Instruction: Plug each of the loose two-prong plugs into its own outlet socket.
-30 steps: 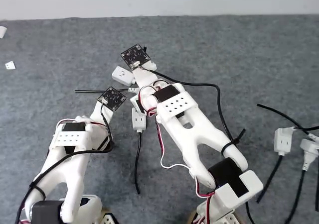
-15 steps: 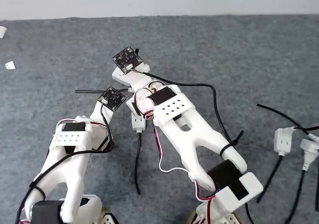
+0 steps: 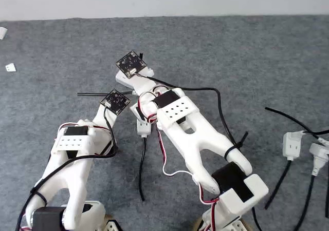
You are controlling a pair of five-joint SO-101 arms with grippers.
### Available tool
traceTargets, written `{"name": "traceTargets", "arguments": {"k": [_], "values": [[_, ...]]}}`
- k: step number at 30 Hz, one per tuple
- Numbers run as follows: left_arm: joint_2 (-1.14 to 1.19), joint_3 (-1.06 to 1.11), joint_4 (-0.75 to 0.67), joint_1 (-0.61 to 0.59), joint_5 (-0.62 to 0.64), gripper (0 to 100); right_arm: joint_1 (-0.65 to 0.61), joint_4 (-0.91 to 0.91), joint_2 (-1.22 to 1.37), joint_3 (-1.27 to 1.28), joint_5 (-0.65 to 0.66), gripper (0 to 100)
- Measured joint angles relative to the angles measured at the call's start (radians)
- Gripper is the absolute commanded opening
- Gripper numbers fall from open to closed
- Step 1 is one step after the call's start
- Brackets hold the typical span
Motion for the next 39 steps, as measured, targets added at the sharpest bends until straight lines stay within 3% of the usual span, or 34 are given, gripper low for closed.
{"name": "traceTargets", "arguments": {"k": [27,36,39], "values": [[0.000,0.000,0.000,-0.008,0.000,21,0.000,0.060,0.146,-0.084,0.000,1.3],[0.000,0.000,0.000,-0.008,0.000,21,-0.008,0.130,0.176,-0.087,-0.107,23.0],[0.000,0.000,0.000,-0.008,0.000,21,-0.021,0.166,0.181,-0.091,-0.146,24.5]]}}
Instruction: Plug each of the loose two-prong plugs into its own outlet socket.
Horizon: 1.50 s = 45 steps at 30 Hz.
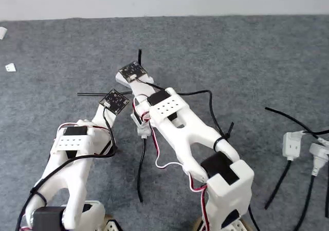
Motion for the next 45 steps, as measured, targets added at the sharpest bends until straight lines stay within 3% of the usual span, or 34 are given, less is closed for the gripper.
{"name": "traceTargets", "arguments": {"k": [14,30,33,36,38,45], "values": [[0.000,0.000,0.000,-0.061,0.005,21,-0.055,0.046,0.017,-0.058,-0.072,24.5],[0.000,-0.018,-0.074,-0.141,0.146,21,-0.077,0.034,0.147,-0.137,-0.117,24.4],[0.000,-0.018,-0.074,-0.146,0.146,21,-0.074,0.034,0.158,-0.143,-0.117,17.3],[0.000,-0.018,-0.074,-0.146,0.146,21,-0.061,0.034,0.160,-0.143,-0.117,0.2],[0.000,-0.018,-0.074,-0.146,0.146,21,-0.040,0.034,0.160,-0.143,-0.117,3.4],[0.000,-0.018,-0.074,-0.146,0.146,21,0.041,0.176,0.158,-0.193,-0.117,0.9]]}}
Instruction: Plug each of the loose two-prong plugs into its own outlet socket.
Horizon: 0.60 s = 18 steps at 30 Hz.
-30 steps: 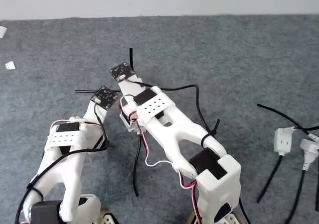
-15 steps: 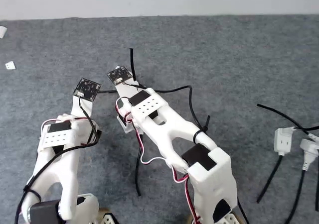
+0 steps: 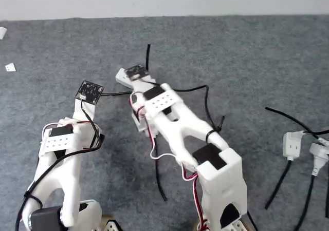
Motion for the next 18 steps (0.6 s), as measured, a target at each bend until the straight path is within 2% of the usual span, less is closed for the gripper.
{"name": "traceTargets", "arguments": {"k": [6,9,18], "values": [[0.000,0.000,-0.029,0.000,0.000,21,0.114,0.144,-0.129,-0.006,0.002,0.9],[0.000,0.000,-0.031,0.000,0.000,21,0.207,0.226,-0.199,-0.006,0.054,0.9],[0.000,0.000,-0.043,0.005,0.000,21,0.635,0.304,-0.328,-0.006,0.201,0.9]]}}
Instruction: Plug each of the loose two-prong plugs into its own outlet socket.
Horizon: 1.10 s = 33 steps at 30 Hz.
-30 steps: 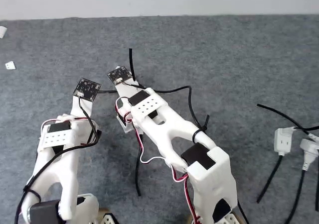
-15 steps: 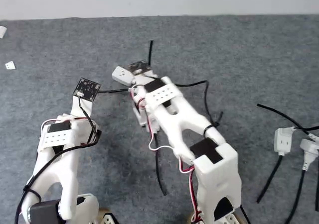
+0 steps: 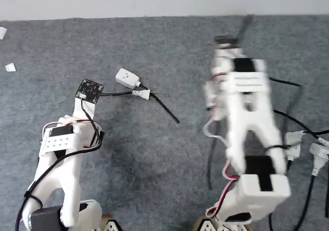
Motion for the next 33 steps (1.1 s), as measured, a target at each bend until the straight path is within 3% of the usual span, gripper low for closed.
{"name": "traceTargets", "arguments": {"k": [6,10,18,24,33], "values": [[0.000,0.000,0.000,0.000,0.000,21,0.310,-0.025,-0.005,0.015,0.138,0.9],[0.000,0.000,0.000,0.002,0.000,21,0.410,-0.078,-0.005,0.094,0.212,1.7],[0.000,0.000,0.000,0.002,0.000,21,0.459,-0.124,-0.006,0.152,0.236,28.2],[0.000,0.000,0.000,0.015,0.000,21,0.459,-0.103,-0.006,0.126,0.236,25.1],[0.000,0.000,0.000,0.015,0.018,21,0.459,0.084,-0.012,-0.017,0.239,24.1]]}}
